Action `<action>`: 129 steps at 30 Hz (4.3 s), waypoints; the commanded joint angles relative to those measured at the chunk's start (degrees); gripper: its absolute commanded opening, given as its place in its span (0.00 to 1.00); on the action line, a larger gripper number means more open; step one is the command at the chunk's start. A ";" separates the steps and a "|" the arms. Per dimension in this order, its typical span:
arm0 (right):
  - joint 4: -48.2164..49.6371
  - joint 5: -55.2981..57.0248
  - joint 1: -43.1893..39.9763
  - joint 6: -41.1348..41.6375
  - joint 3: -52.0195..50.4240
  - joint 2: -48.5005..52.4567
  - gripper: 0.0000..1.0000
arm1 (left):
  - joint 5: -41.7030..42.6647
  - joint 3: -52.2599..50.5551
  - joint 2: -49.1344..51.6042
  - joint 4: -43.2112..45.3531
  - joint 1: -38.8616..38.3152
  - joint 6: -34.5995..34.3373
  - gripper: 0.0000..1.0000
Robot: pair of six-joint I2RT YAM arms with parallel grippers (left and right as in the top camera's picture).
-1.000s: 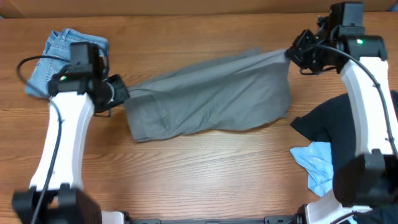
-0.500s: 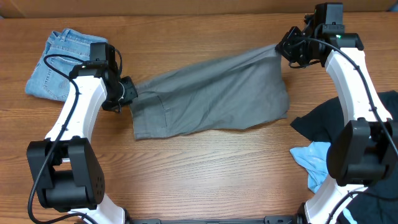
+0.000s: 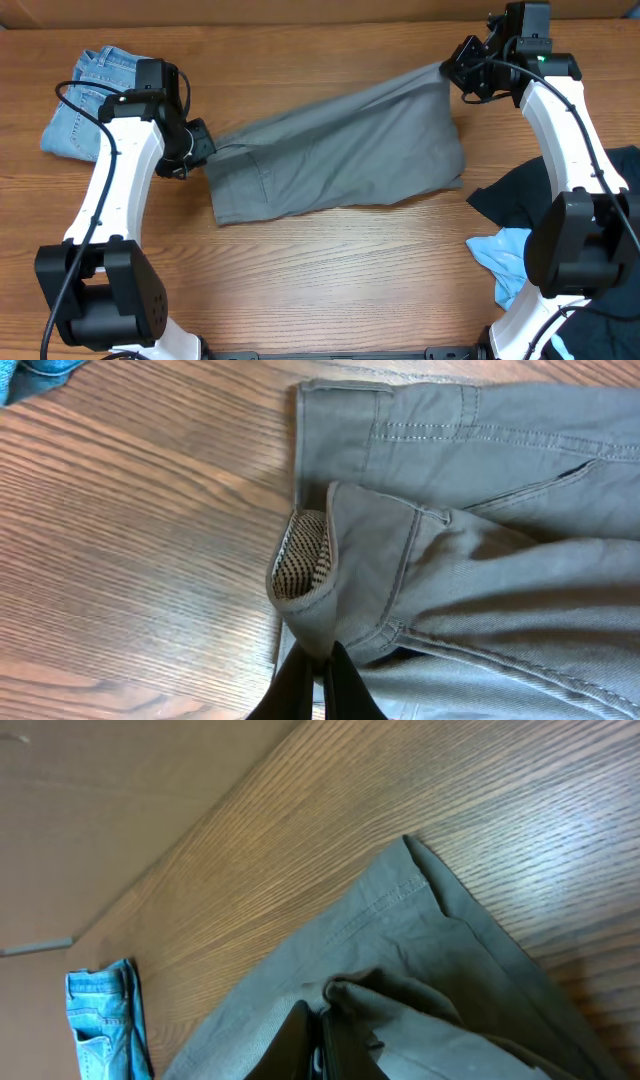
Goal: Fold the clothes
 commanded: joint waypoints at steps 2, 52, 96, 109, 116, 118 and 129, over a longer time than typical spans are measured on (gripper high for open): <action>1.77 8.61 -2.47 0.26 1.70 0.28 0.04 | -11.63 -0.87 -0.66 -3.50 1.49 -0.42 0.04; -2.73 10.93 -2.84 -6.03 1.70 -3.72 0.04 | -18.80 -8.74 -6.27 -4.15 -8.98 -4.07 0.04; -20.24 14.10 -3.28 -4.72 8.48 -8.87 0.04 | -10.56 -10.84 -22.10 -14.95 -9.05 -3.50 0.04; -3.89 7.06 -3.28 -4.74 8.48 4.74 0.61 | -24.28 -11.04 -4.15 -1.51 -8.92 -8.02 0.36; -10.71 7.08 -5.07 -10.80 8.61 4.55 0.78 | -22.97 -10.32 -4.13 -5.66 -8.94 -7.93 0.80; -15.78 7.10 -5.88 -12.13 8.59 4.55 0.78 | -21.51 -10.32 -4.35 -7.76 -8.94 -7.91 0.82; -30.88 13.03 -8.07 -12.24 5.51 4.59 0.78 | -6.16 -19.37 -4.17 -1.86 -9.01 -2.89 0.75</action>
